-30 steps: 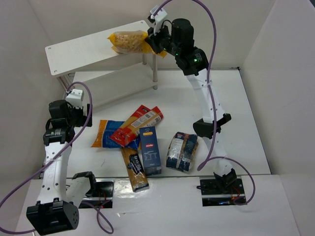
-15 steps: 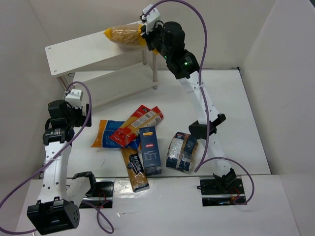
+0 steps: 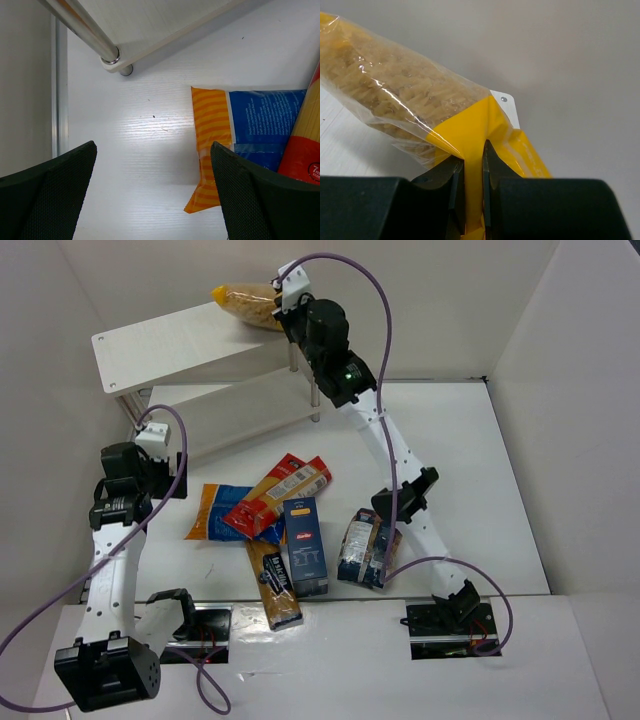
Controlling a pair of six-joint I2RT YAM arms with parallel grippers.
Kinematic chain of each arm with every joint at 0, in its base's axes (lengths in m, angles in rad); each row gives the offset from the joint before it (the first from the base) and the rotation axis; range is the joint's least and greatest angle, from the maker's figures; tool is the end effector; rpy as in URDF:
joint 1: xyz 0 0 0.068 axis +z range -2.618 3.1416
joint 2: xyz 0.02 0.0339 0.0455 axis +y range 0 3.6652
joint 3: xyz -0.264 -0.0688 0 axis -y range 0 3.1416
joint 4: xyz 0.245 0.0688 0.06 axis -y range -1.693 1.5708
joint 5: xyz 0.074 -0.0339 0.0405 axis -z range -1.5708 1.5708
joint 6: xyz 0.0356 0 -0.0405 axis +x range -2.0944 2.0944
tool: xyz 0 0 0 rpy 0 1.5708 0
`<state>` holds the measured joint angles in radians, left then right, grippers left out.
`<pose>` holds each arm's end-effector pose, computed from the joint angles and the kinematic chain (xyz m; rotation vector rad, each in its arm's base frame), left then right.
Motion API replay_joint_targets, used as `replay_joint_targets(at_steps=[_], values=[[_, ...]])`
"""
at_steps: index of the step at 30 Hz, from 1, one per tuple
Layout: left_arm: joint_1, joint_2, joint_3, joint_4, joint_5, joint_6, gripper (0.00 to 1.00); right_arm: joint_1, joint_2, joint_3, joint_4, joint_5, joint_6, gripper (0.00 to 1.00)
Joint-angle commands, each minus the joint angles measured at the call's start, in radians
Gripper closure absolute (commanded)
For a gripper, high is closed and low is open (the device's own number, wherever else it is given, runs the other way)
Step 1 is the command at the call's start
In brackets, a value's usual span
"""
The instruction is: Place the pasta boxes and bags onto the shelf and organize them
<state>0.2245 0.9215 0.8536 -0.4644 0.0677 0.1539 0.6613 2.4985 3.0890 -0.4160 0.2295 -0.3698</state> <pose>0.1987 0.0429 0.3114 -0.0336 2.1053 0.1563 0.4062 0.3058 0.4769 -0.5186 1.3019 0.0820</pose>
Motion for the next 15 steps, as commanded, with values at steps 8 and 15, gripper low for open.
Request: replay_joint_targets(at_steps=[8, 15], values=[[0.006, 0.016, -0.002, 0.024, -0.003, 0.003, 0.0, 0.058, 0.032, 0.048, 0.247, 0.025, -0.066, 1.0], [0.006, 0.016, -0.002, 0.024, -0.003, 0.003, 0.0, 0.067, 0.069, 0.048, 0.316, 0.025, -0.075, 1.0]])
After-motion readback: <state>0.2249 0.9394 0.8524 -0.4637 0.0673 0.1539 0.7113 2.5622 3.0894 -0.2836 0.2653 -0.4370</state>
